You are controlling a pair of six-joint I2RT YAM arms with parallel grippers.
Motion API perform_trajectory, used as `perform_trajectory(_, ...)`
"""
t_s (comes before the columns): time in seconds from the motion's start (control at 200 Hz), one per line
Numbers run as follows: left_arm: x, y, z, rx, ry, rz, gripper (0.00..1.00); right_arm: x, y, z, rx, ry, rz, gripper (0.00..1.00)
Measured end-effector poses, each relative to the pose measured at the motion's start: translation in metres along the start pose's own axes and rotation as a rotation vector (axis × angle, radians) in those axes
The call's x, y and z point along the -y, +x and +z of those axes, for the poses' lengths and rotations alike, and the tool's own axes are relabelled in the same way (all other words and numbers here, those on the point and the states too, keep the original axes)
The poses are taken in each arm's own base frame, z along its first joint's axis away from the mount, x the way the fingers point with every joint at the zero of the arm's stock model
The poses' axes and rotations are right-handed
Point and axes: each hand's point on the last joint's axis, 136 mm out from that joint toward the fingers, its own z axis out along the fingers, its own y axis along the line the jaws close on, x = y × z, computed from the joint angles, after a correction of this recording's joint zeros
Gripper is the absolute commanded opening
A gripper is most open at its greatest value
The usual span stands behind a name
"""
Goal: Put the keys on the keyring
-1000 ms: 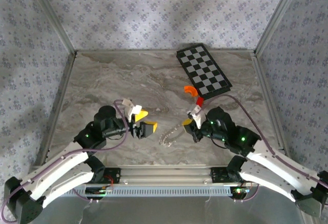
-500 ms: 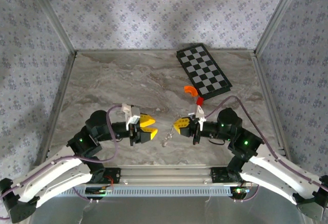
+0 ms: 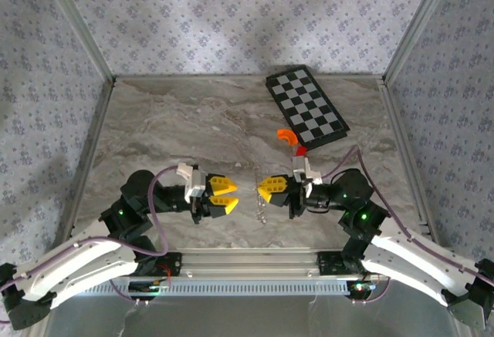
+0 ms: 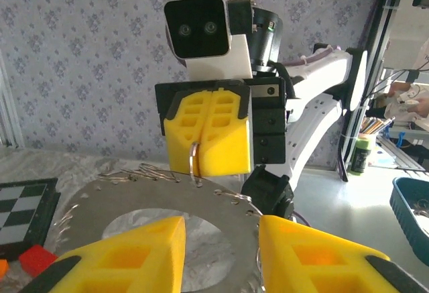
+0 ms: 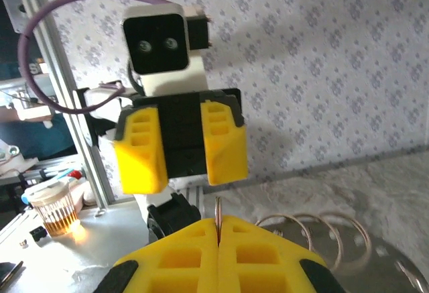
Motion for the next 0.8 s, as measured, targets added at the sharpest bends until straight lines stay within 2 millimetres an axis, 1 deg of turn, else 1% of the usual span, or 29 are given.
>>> perform_trajectory(0.155,-0.001,-0.009,0.008,0.016,0.006,0.018,0.29,-0.007,-0.009,0.001,0.049,-0.028,-0.022,0.00)
perform_trajectory(0.47,0.004,-0.009,0.017,0.024,0.035,0.028,0.28,-0.009,-0.009,0.004,0.072,-0.047,-0.035,0.00)
perform_trajectory(0.65,0.001,-0.009,0.020,0.028,0.022,0.029,0.26,-0.011,-0.012,0.004,0.087,-0.054,-0.045,0.00)
perform_trajectory(0.8,-0.002,-0.007,0.023,0.022,0.017,0.025,0.24,-0.012,-0.009,0.003,0.086,-0.058,-0.045,0.00)
